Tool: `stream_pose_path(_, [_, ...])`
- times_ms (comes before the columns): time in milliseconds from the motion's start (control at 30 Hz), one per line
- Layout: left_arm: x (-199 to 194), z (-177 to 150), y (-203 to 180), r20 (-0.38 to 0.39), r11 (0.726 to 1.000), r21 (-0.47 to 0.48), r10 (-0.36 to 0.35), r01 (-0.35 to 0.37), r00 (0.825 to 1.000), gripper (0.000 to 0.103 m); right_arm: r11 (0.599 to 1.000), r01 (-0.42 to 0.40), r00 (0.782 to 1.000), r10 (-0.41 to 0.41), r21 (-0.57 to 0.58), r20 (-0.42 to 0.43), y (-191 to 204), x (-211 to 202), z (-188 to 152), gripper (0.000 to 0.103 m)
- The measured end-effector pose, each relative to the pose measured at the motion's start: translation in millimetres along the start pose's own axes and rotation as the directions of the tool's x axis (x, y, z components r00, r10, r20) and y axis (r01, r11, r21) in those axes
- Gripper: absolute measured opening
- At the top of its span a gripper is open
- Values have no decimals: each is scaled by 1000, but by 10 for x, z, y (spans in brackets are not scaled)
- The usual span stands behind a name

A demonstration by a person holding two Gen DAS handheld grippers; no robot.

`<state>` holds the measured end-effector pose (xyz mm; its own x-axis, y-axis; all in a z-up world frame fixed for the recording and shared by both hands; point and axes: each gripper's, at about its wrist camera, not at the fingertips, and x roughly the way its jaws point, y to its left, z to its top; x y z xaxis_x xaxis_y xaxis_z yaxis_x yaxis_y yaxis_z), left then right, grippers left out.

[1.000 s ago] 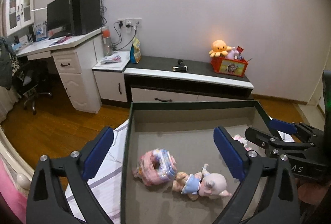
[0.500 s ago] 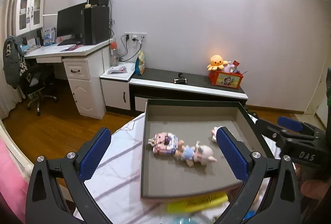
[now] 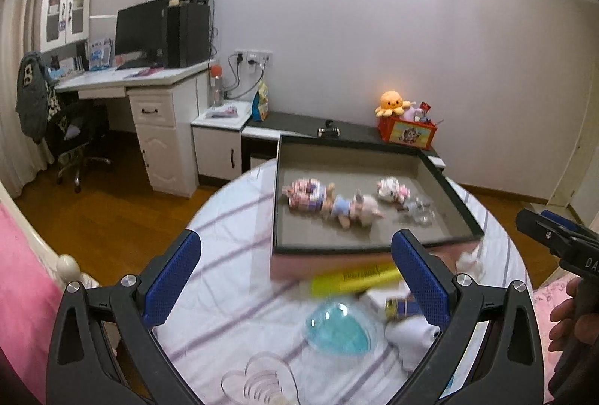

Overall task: Organize rigid objects
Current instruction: 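Move both tools back over the remaining items on the bed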

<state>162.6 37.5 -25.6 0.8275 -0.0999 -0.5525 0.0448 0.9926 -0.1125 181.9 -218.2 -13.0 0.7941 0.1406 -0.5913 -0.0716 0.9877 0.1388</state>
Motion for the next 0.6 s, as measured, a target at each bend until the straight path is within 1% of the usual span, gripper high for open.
stream_pose_path(200, [-41,-307,-29,-54,1000,-8,3,-3,999,103,1000,17,998,-16,15,-59,-106,11,-285,96])
stream_pose_path(267, [-50,-358,-46,-62,1000,-12,3,-4,998,103,1000,21,997,-19,23,-71,-148,10,-345,96])
stream_pose_path(400, [-84,-423,-84,-67,1000,-15,-1,0,998,103,1000,23,997,-21,21,-79,-175,-1,-403,96])
stream_pose_path(600, [-91,-432,-124,-65,1000,-9,4,-4,998,103,1000,23,996,-22,14,-83,-174,-15,-430,96])
